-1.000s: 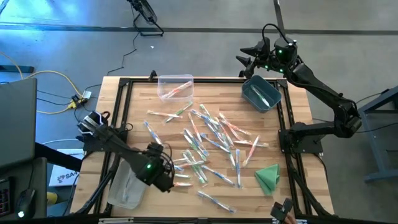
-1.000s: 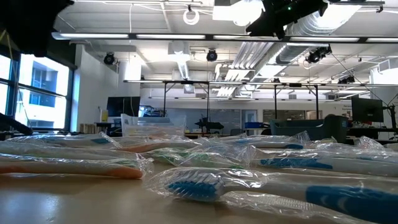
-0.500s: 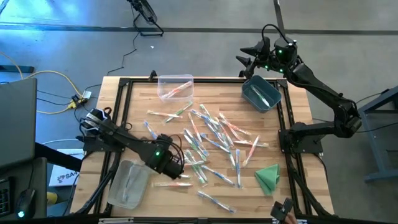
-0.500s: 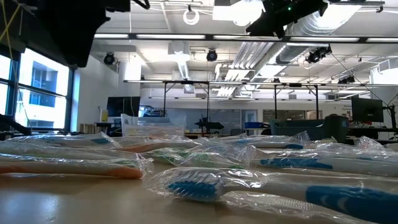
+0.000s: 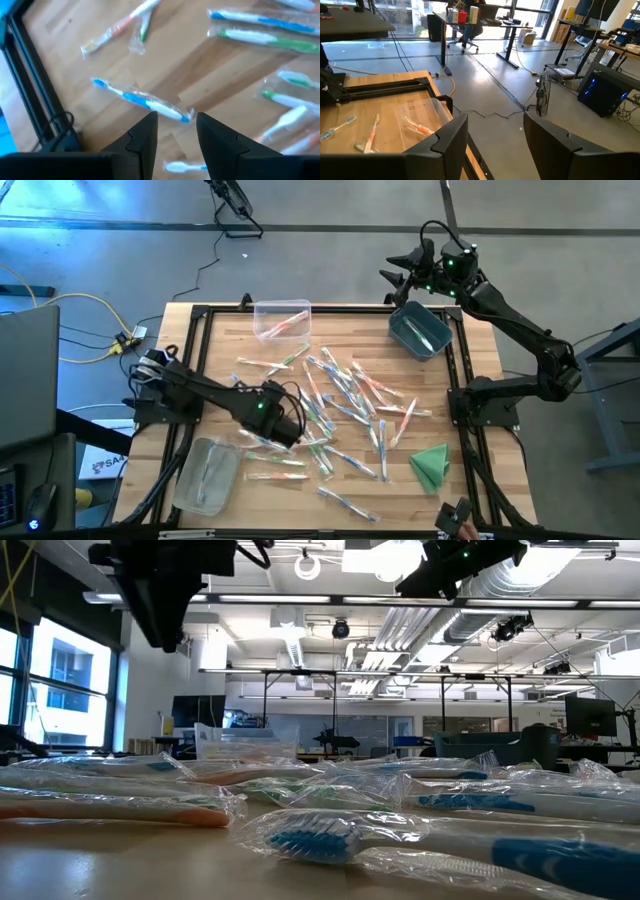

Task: Pick & Place Toothbrushes
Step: Put the orange toothbrush into the transparent bin

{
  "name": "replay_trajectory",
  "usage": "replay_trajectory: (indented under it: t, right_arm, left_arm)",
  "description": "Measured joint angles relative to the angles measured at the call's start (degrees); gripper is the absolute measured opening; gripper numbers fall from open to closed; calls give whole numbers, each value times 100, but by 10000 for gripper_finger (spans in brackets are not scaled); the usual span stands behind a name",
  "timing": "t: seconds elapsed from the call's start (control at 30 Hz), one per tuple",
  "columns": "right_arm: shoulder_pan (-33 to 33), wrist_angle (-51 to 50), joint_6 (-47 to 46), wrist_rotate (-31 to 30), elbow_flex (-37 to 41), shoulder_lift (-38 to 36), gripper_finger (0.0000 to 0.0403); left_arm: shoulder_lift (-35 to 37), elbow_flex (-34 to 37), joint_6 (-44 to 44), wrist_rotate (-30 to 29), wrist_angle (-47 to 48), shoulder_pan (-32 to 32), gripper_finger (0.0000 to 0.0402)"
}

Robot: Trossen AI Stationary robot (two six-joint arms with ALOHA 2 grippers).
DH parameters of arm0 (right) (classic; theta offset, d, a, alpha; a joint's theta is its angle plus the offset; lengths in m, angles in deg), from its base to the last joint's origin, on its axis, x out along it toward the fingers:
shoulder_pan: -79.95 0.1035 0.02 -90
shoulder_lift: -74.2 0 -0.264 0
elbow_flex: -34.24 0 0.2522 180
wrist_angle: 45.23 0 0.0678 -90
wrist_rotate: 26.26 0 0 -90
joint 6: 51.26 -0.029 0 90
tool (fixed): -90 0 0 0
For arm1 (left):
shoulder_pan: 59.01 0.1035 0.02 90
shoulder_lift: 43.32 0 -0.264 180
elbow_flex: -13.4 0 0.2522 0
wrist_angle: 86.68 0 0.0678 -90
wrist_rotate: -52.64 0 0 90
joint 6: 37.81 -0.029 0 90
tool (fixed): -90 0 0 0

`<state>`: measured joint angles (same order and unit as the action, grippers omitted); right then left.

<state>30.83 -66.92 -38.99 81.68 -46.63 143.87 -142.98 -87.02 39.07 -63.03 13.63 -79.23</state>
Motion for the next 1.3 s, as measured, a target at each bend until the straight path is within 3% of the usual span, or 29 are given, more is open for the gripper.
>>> replay_trajectory:
  t: [0.4,0.87,1.13,1.3]
  right_arm:
    - [-17,-3,15,-314,0,0,185]
    - [-17,-2,153,-439,0,0,185]
    - [-17,-2,153,-435,0,0,185]
    - [-17,-2,153,-435,0,0,185]
  left_arm:
    - [268,9,-830,-496,69,419,126]
    - [504,9,-1110,-964,18,415,6]
    - [503,9,-1389,-1051,3,585,1]
    - [503,9,-2027,-1051,-233,858,1]
